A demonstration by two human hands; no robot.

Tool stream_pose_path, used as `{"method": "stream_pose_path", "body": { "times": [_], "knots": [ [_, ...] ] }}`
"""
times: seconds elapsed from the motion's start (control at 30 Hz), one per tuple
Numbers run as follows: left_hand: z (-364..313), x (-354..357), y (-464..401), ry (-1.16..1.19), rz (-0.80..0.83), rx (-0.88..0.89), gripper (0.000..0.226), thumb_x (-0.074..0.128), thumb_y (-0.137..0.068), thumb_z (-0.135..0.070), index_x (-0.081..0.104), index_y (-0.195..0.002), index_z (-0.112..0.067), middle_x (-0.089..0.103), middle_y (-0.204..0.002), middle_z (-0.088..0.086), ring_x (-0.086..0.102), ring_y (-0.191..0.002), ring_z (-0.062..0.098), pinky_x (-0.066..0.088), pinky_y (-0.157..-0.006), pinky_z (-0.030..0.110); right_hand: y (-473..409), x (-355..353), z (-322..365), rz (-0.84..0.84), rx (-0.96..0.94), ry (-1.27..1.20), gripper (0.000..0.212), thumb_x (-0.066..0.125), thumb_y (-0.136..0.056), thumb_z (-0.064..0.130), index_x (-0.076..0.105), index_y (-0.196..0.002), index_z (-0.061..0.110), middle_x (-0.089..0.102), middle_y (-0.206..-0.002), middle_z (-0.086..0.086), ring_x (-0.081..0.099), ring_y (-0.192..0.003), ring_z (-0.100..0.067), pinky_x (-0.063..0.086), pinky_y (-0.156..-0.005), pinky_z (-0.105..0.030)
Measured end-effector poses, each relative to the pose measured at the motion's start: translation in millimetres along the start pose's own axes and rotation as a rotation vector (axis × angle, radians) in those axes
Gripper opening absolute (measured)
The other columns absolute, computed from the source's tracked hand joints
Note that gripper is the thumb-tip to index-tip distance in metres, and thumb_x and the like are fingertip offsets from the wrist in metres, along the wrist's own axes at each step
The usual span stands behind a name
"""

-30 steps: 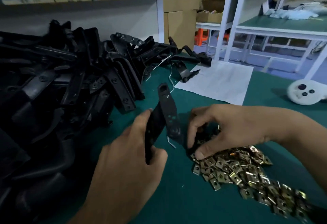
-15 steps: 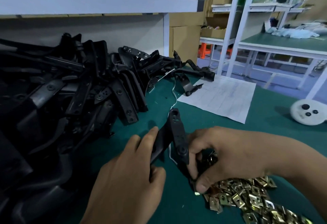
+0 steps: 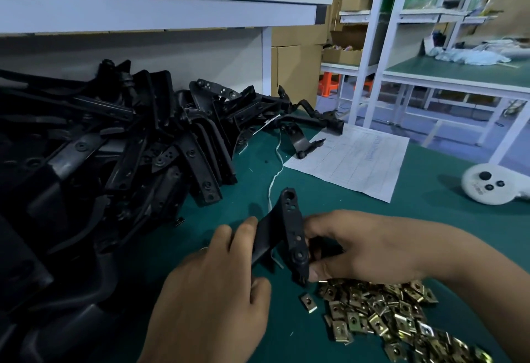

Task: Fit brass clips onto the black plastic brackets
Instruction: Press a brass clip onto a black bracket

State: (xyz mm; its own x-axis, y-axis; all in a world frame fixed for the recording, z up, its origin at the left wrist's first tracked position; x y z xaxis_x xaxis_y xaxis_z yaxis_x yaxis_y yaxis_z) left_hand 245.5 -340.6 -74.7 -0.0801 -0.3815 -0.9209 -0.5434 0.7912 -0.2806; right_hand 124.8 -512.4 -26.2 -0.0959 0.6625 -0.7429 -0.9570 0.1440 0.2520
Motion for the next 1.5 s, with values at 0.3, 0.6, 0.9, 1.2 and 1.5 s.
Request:
{"method": "stream_pose_path", "body": {
  "times": [0.3, 0.6, 0.9, 1.2, 1.5],
  "knots": [
    [1.5, 0.4, -0.5, -0.040, 0.016, 0.031, 0.065, 0.036, -0.094, -0.048, -0.008, -0.142, -0.054, 0.027, -0.132, -0.028, 0.051, -0.087, 0.003, 0.038, -0.070, 0.018, -4.3, 5.8, 7.2, 0.005, -0.081, 0.019, 0.021, 0.087, -0.083, 0.034, 0.071, -0.093, 0.025, 0.063, -0.108, 0.008, 0.062, -0.098, -0.006, 0.051, -0.087, -0.026],
    [1.7, -3.9, 1.2, 0.026, 0.004, 0.022, 0.066, 0.030, -0.085, -0.052, -0.010, -0.138, -0.057, 0.024, -0.126, -0.031, 0.057, -0.093, -0.002, 0.049, -0.082, 0.016, -2.4, 0.6, -1.1, -0.034, -0.067, -0.066, 0.012, 0.075, -0.095, 0.029, 0.066, -0.097, 0.021, 0.069, -0.098, -0.001, 0.064, -0.095, -0.023, 0.053, -0.089, -0.046],
    [2.8, -4.3, 3.8, 0.007, 0.030, 0.031, 0.075, 0.041, -0.093, -0.052, -0.018, -0.138, -0.061, 0.019, -0.137, -0.034, 0.055, -0.090, 0.000, 0.040, -0.068, 0.010, 2.0, -1.4, -0.7, -0.018, -0.052, -0.105, 0.045, 0.085, -0.087, 0.027, 0.060, -0.124, 0.019, 0.067, -0.120, 0.001, 0.063, -0.112, -0.017, 0.051, -0.100, -0.037],
    [4.5, -4.7, 5.1, 0.068, -0.011, 0.018, 0.068, 0.037, -0.090, -0.049, -0.009, -0.138, -0.061, 0.025, -0.130, -0.033, 0.056, -0.092, -0.002, 0.044, -0.077, 0.014, 0.7, 0.6, 9.6, -0.094, -0.034, 0.144, 0.016, 0.086, -0.084, 0.029, 0.071, -0.089, 0.029, 0.071, -0.092, 0.012, 0.066, -0.083, -0.003, 0.053, -0.075, -0.022],
    [5.7, -5.3, 2.5, 0.065, 0.014, 0.018, 0.072, 0.042, -0.092, -0.050, -0.011, -0.139, -0.058, 0.021, -0.135, -0.033, 0.057, -0.099, -0.002, 0.045, -0.084, 0.016, 1.2, -7.0, 6.4, -0.168, -0.095, -0.134, 0.038, 0.087, -0.082, 0.008, 0.066, -0.083, 0.040, 0.073, -0.090, 0.006, 0.071, -0.082, -0.010, 0.058, -0.078, -0.027]
  ]
}}
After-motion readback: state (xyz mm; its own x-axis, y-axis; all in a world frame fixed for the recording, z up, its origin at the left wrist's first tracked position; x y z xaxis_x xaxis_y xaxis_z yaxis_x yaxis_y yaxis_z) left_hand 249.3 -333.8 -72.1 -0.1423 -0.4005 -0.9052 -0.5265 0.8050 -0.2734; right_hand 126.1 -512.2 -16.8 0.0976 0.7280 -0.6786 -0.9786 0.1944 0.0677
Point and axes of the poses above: each hand's wrist, its own y-axis away from the middle knuckle, its own x-axis out of the palm, z = x × y, the point moved 2 cm from there along -y, towards the middle knuckle
